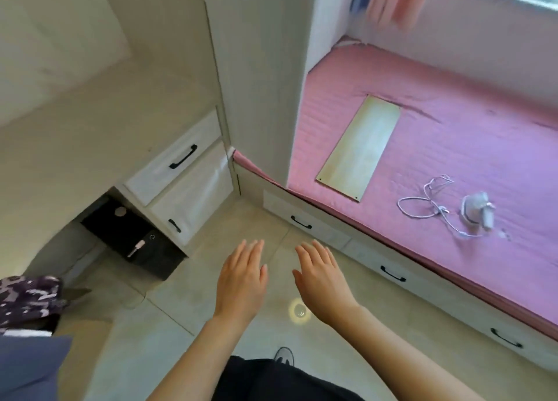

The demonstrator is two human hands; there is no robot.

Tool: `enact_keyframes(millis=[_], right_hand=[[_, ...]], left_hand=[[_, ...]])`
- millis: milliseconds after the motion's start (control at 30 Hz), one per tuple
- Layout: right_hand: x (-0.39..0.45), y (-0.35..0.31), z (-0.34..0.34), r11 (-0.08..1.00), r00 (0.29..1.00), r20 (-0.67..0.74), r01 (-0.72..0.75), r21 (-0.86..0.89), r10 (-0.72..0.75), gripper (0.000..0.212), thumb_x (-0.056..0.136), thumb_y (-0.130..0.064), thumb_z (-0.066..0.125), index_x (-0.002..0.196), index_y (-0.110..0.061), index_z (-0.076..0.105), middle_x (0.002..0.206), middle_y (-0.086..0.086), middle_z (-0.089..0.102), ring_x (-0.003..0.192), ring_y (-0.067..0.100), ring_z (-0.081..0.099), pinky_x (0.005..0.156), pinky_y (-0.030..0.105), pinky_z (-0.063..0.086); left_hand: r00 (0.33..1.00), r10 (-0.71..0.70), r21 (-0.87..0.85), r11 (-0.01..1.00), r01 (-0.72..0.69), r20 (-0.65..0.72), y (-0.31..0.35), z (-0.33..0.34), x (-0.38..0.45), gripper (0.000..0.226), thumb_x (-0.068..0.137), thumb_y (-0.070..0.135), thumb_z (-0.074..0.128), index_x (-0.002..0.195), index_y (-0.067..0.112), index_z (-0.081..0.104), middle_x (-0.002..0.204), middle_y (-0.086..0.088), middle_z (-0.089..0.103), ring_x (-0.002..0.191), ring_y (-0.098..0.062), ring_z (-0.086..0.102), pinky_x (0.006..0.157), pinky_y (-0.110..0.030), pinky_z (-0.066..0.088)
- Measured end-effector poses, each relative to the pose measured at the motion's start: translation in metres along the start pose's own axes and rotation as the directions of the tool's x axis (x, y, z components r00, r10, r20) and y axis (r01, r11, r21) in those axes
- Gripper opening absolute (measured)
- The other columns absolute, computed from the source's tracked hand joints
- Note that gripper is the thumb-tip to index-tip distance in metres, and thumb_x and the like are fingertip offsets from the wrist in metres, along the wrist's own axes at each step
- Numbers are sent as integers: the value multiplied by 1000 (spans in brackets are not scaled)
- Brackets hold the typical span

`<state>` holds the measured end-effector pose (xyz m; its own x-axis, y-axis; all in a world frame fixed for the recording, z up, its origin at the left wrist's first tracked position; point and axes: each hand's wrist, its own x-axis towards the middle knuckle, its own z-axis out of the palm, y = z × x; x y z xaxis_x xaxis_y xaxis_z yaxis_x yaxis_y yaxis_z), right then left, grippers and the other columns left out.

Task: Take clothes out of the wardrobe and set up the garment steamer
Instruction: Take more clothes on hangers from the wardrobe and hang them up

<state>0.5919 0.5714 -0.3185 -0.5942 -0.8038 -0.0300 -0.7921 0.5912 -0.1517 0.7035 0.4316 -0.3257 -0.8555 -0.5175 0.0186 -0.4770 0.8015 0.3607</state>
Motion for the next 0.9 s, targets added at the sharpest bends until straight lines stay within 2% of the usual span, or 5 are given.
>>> enact_keyframes(millis=[133,267,467,633,900], right_hand=[[-8,44,0,991,991,3,-132,4,132,54,89,-32,60,133,-4,49,138,15,52,132,36,43,106,50,39],[0,80,3,976,975,42,-218,-2,218,55,94,-33,48,139,-3,41,144,16,44,136,36,36,110,48,33],[39,123,-2,942,942,27,-334,7,334,54,85,-29,63,130,-1,52,131,15,57,126,38,48,101,50,44],[97,155,-10,932,932,8,-361,15,361,52,88,-28,47,132,0,51,131,16,56,126,39,48,102,50,42],[196,198,-37,926,923,-71,-375,49,378,49,86,-20,56,131,-2,49,127,15,56,122,39,49,100,48,44]], left_hand=[[989,141,21,990,-142,44,33,11,34,52,95,27,50,144,13,40,147,-4,44,142,-22,31,109,-35,33],[973,211,19,977,-214,90,53,22,71,52,93,25,54,141,12,44,145,-4,47,141,-23,33,105,-38,39],[943,318,21,947,-321,99,74,40,140,48,86,19,64,132,8,55,136,-6,55,134,-25,43,104,-38,40],[921,370,11,927,-374,120,88,42,212,49,85,19,66,132,10,54,137,-5,54,135,-23,42,107,-37,34],[900,426,47,901,-432,97,100,31,328,49,84,17,67,130,8,55,133,-10,57,130,-28,48,109,-37,29]])
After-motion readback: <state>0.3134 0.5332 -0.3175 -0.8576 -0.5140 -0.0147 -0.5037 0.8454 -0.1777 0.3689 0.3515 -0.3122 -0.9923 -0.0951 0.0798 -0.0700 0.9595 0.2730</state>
